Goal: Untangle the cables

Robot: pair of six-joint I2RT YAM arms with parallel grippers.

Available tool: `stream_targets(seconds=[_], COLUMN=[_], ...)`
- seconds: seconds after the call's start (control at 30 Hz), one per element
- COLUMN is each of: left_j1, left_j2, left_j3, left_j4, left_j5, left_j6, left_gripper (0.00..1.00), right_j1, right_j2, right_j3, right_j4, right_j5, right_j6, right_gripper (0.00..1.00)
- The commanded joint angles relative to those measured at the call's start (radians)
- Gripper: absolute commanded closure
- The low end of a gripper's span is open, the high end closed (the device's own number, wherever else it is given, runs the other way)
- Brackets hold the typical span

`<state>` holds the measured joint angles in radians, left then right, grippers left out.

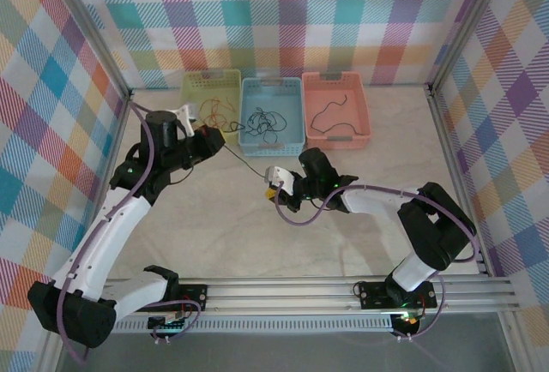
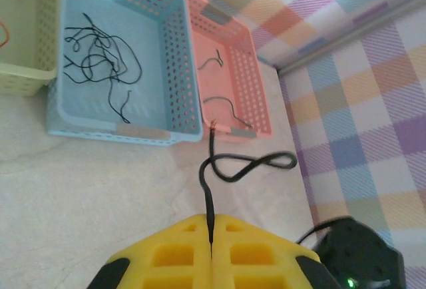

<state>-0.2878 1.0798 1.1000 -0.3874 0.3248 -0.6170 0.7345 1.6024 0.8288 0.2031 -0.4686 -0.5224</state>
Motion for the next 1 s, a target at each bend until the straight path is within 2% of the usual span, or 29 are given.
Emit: stream_targets(seconds=[0.0,0.47,0.83,0.93,0.97], left_j1=[0.071,0.185,0.207,0.206,0.207], left_j2=[0.0,0.038,0.044,0.07,0.085], left_j3=[-0.016,0.209,0.231,0.222,0.224], left_j4=[0.19,0.026,0.051,0.098,0.101], left_j5=[0.054,-0.09,-0.076,-0.018,0.004], left_j6=[-0.124,-0.038,-0.039,-0.057,-0.066], left_gripper=[0.97,0.98,1.0,1.0,1.0], right_j1=[0.003,0.003,0.003,0.003,0.003], right_j2=[0.044,0.072,0.076,0.066,0.061], right_j3=[0.002,0.02,0.025,0.019,0.014], right_j4=[-0.023,-0.056,-0.061,-0.034,-0.011], right_j5=[0.002,0.018,0.03,0.035,0.055], right_j6=[-0.037,-0.048,-0.045,-0.023,-0.002], right_gripper=[1.0,1.0,1.0,1.0,0.84])
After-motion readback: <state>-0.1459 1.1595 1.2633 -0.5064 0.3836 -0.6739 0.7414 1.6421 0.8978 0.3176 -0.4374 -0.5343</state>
